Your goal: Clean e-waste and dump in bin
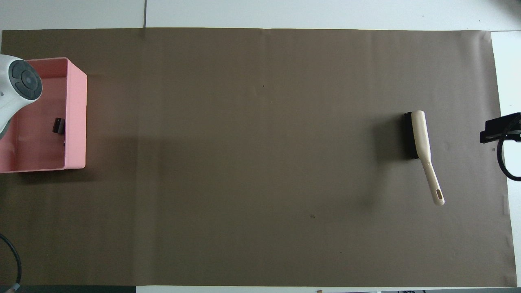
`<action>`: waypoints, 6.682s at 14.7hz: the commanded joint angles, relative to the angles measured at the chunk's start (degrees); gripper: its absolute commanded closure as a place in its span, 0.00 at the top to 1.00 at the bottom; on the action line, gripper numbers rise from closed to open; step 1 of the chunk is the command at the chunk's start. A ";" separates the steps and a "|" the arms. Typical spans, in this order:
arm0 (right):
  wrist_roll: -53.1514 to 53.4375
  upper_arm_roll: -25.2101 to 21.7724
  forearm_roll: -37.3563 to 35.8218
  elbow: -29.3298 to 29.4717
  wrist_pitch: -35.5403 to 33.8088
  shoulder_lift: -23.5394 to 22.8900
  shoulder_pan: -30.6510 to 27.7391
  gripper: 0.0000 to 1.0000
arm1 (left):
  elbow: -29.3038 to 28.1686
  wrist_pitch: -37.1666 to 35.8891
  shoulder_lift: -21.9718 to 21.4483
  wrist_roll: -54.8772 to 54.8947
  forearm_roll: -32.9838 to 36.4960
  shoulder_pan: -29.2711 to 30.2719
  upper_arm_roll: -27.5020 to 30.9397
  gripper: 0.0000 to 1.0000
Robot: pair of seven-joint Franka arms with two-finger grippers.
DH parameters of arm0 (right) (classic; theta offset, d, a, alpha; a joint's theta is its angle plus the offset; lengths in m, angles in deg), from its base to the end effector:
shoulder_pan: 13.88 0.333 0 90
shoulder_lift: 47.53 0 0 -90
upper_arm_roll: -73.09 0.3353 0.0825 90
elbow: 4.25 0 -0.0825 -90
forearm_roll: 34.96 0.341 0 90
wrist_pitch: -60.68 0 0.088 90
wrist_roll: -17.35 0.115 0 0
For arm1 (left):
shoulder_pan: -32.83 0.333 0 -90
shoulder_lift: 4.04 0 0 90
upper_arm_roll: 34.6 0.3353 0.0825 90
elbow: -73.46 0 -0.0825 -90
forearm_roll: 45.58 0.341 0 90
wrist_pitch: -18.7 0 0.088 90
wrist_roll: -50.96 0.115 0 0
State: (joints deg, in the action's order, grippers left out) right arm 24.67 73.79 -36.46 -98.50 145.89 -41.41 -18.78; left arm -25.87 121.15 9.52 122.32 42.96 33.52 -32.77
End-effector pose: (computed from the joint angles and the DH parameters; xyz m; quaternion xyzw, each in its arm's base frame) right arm 0.4650 -0.0370 0.6495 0.9945 -0.1011 -0.0251 0.0144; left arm 0.6016 0.1178 0.5385 -0.4663 0.5764 0.4538 0.4943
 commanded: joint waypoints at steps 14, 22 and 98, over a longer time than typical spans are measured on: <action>0.24 -1.84 0.45 4.51 -3.83 -3.66 2.26 1.00 | -6.38 1.51 -6.09 9.34 -50.38 -12.90 -0.33 0.01; -0.02 -1.93 0.53 3.72 -3.48 -3.22 2.70 1.00 | -19.84 10.66 -8.46 -3.58 -58.04 -22.57 -0.33 0.00; -4.86 -1.66 -0.08 4.42 -0.66 -3.48 4.28 1.00 | 6.26 -15.88 -14.70 -75.40 -85.82 -3.59 -0.42 0.98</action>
State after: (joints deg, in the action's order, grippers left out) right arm 21.05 71.91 -36.49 -94.46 146.21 -45.12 -14.23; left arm -19.91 106.01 -5.02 47.28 -44.03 30.95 -33.41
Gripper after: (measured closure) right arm 0.000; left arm 0.013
